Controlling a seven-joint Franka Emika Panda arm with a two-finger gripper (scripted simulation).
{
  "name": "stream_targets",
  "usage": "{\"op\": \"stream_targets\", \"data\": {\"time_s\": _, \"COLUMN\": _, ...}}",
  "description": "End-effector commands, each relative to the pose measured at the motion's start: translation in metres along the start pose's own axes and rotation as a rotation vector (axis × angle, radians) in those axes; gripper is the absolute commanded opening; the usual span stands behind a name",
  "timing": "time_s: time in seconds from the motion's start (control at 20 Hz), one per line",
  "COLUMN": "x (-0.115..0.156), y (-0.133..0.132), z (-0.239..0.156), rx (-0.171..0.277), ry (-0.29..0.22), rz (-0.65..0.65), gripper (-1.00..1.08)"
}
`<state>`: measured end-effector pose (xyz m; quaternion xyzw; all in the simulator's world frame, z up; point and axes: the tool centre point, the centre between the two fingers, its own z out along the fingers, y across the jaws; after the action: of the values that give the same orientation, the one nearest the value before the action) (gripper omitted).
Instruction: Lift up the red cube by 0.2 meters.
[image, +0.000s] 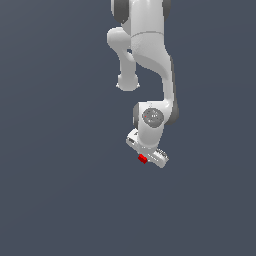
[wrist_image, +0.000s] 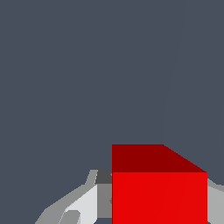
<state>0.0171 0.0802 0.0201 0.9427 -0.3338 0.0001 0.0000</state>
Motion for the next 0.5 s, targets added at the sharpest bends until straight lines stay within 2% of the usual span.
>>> {"op": "stream_targets", "data": {"time_s": 0.0, "x": 0.0, "y": 0.0, "z": 0.0, "rx": 0.0, "ry": 0.0, "rz": 0.0, "gripper": -1.0}}
{"op": "stream_targets", "data": {"time_s": 0.45, "x": -0.001, "y": 0.001, "z": -0.03, "rx": 0.0, "ry": 0.0, "rz": 0.0, "gripper": -1.0}}
